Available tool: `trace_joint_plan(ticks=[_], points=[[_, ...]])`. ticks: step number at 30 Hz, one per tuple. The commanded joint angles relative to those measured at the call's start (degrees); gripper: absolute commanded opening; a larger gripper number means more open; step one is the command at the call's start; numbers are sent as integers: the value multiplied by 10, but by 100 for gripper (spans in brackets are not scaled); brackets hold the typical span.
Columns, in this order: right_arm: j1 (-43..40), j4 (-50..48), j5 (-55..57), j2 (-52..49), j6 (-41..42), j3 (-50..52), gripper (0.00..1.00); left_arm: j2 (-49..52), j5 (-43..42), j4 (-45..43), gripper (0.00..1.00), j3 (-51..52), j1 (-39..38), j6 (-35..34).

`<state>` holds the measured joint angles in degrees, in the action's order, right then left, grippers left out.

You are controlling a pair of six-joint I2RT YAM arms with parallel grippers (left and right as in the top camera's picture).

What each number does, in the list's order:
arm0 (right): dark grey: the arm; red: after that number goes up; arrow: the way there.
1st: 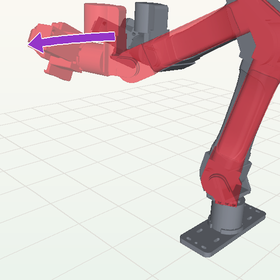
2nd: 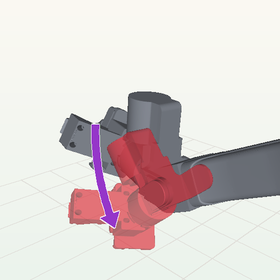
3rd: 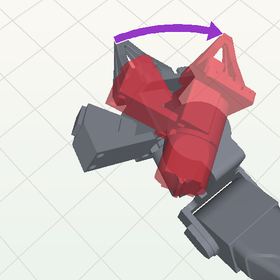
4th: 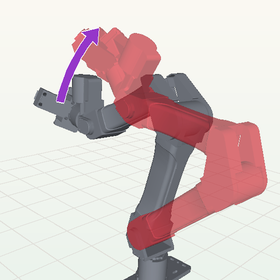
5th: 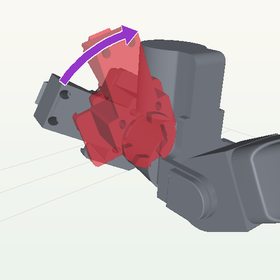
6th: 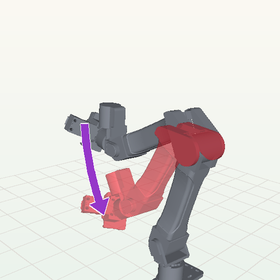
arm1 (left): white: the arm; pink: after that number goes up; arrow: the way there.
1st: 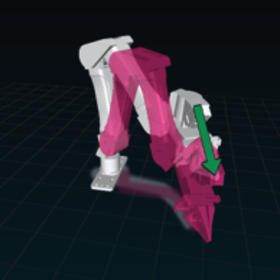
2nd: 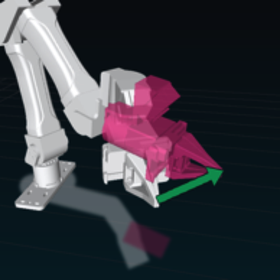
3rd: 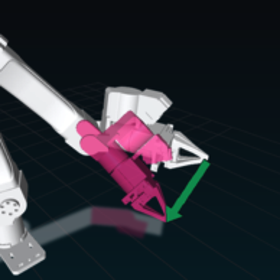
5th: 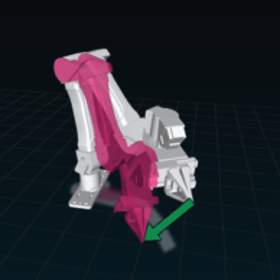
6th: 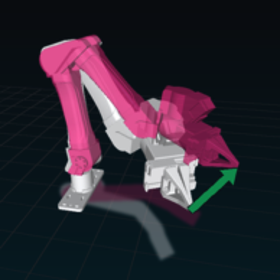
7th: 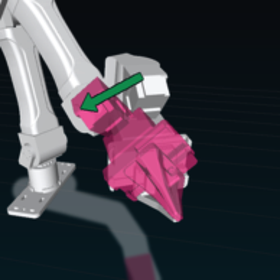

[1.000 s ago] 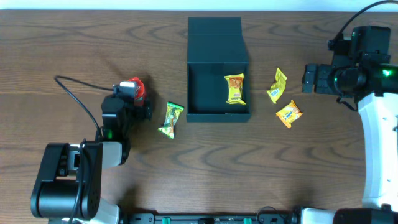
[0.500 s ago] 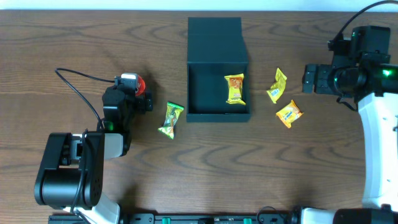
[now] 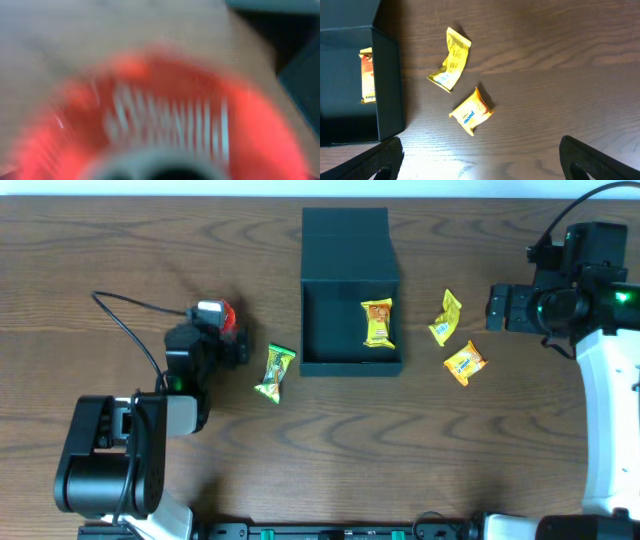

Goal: Pack container
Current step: 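Move the left gripper to the red Pringles can and grasp it, then lift the Pringles can with the left gripper and carry it over the box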

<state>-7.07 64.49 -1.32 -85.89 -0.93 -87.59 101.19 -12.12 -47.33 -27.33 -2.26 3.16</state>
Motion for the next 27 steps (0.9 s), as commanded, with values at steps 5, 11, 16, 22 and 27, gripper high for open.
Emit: trace_joint_plan(ticks=[5,11,16,22,27], points=[[-4,-4,-2,-7,-15,-8,99,10,-8,8,95,45,0,62],[-4,-16,-2,-7,-15,-8,99,10,-4,-31,95,43,0,87],[-4,-15,-2,-7,-15,-8,99,11,3,-32,95,43,0,91],[-4,-12,-2,-7,-15,-8,99,11,3,-71,100,43,0,91],[-4,-9,-2,-7,-15,-8,99,11,3,-80,69,43,0,91]])
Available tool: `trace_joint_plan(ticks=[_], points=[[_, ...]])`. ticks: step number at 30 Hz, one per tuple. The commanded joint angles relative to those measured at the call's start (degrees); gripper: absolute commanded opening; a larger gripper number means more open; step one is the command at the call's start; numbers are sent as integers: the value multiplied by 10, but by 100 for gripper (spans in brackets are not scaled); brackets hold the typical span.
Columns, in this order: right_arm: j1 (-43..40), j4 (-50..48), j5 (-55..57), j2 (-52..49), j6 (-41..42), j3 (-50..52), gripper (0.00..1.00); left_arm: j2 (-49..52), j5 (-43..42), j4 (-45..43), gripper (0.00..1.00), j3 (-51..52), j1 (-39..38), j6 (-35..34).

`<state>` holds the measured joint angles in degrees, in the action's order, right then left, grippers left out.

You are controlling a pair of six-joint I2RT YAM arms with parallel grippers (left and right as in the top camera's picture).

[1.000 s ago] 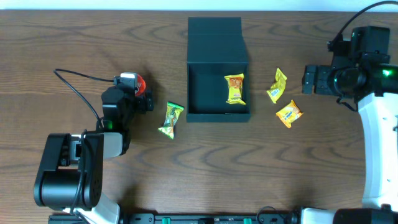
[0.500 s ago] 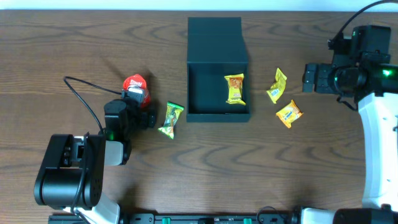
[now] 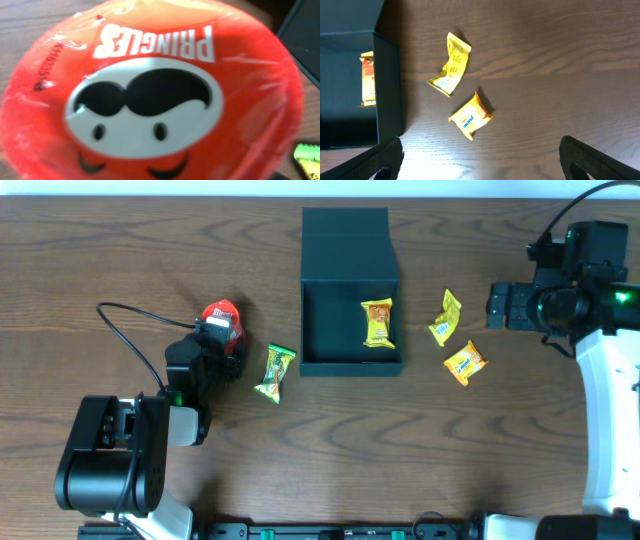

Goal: Pack container
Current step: 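Lift the Pringles can with the left gripper and carry it over the box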

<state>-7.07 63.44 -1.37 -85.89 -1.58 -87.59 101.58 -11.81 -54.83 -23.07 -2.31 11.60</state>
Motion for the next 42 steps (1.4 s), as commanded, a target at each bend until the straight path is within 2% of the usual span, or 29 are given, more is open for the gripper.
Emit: trace_joint_plan(ticks=[1,7,11,14,21,25,33,40,42], points=[[-4,2,-2,-7,-8,-8,99,7,0,-5,69,0,1,7],[-4,2,-2,-7,-8,-8,99,7,-1,-11,68,0,1,6],[-4,2,-2,-7,-8,-8,99,6,-3,-16,57,0,1,-19],[-4,2,-2,-7,-8,-8,99,4,-4,-27,57,0,0,-58],[-4,2,-2,-7,-8,-8,99,-72,-5,0,53,0,-6,-65],[-4,-1,-3,-7,-8,-8,99,-160,21,95,52,0,-27,-87],[-4,-3,-6,-7,-6,-8,99,-365,110,381,52,-44,-108,-90],[-4,-13,-23,-7,-6,-8,99,-418,126,622,54,-150,-149,-117],[-4,-13,-23,-7,-6,-8,99,-417,124,664,56,-177,-159,-124]])
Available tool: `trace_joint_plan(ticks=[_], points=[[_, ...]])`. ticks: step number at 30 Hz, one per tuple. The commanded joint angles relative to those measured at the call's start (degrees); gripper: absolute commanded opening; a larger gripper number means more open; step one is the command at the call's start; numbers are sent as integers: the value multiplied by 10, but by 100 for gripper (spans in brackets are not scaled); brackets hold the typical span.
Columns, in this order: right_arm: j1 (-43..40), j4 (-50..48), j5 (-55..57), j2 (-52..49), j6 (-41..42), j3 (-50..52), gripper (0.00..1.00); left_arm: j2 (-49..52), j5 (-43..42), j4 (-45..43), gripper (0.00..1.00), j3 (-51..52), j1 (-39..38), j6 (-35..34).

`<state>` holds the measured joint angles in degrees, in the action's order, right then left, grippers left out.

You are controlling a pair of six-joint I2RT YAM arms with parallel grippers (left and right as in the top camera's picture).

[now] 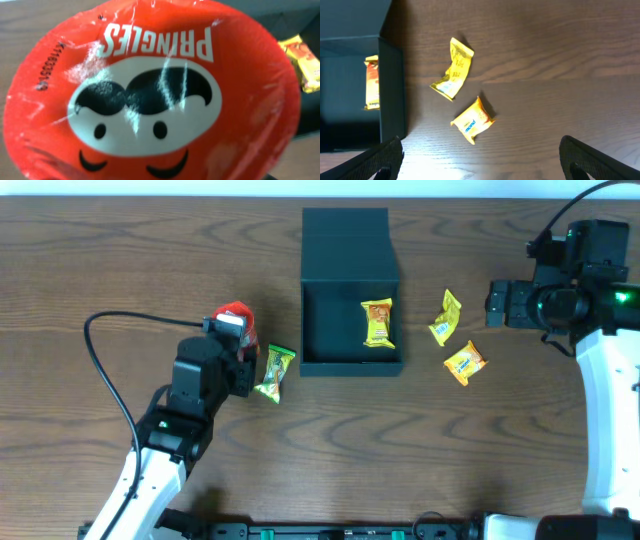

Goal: Pack container
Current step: 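Lift the Pringles can with the left gripper and carry it over the box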

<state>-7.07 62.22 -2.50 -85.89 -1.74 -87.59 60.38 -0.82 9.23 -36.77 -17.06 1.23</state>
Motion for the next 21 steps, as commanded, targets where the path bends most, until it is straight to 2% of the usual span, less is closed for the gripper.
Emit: trace_joint_plan(ticks=[1,4,11,16,21], points=[[-4,-1,-12,-7,-5,-8,99,-5,14,45,56,-56,-20,-22],[-4,-2,-12,-7,-5,-8,99,-4,14,78,55,-94,-52,-45],[-4,-6,-12,-7,-5,-8,99,32,12,80,47,-126,-129,-165],[-4,-8,-12,-7,-5,-8,99,114,12,79,48,-167,-203,-198],[-4,-7,-12,-7,-5,-8,99,193,13,83,48,-236,-227,-202]])
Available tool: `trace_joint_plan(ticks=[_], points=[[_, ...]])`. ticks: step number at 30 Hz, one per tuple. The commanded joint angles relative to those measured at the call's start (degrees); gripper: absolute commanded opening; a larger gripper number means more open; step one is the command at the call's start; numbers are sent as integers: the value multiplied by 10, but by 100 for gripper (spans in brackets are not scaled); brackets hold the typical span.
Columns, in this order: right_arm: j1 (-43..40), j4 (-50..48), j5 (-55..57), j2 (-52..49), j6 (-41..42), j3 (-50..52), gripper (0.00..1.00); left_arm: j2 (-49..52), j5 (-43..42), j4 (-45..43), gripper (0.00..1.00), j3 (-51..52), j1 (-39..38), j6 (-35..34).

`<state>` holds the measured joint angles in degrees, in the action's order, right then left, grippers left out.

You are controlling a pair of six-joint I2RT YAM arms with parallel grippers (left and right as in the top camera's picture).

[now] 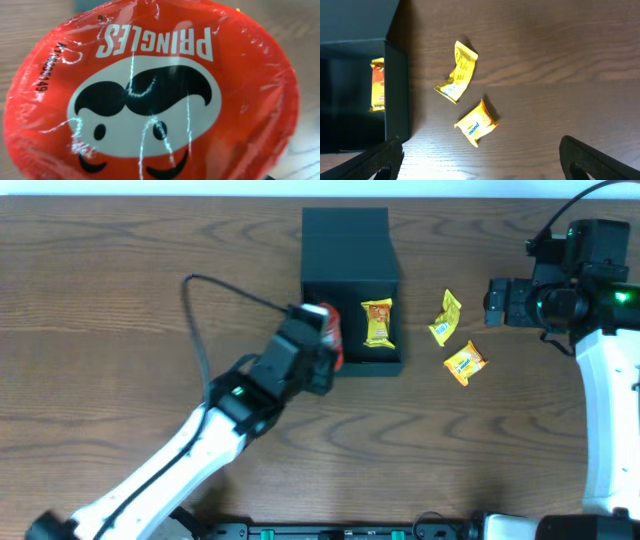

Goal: Pack container
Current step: 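Lift the Pringles can with the left gripper and carry it over the box, then lower the Pringles can upright into the box beside the cookie packet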

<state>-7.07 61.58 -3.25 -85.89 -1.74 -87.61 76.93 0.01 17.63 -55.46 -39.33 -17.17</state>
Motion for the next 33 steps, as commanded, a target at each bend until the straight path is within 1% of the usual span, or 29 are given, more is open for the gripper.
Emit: trace_joint_plan(ticks=[1,3,5,8,10,14,17,20,23,33], points=[[-4,-1,-4,-7,-5,-8,99,42,4,3,48,-64,-5,-17],[-4,-1,-4,-7,-5,-8,99,72,4,22,47,-100,-4,-17],[-4,-2,-4,-7,-5,-8,99,103,3,63,47,-139,-4,-17],[-4,-5,-5,-7,-5,-8,99,158,-3,153,49,-212,-4,-17],[-4,-5,-5,-7,-5,-8,99,187,-5,197,51,-251,-4,-17],[-4,-5,-5,-7,-5,-8,99,239,-5,254,51,-318,2,-17],[-4,-3,-7,-7,-4,-8,99,270,-31,274,50,-348,18,-18],[-4,-3,-17,-7,-5,-8,99,295,-54,282,47,-355,37,-31],[-4,-3,-18,-7,-4,-8,99,318,-70,289,46,-355,52,-38],[-4,-3,-47,-7,-5,-8,99,371,-80,295,47,-355,59,-52]])
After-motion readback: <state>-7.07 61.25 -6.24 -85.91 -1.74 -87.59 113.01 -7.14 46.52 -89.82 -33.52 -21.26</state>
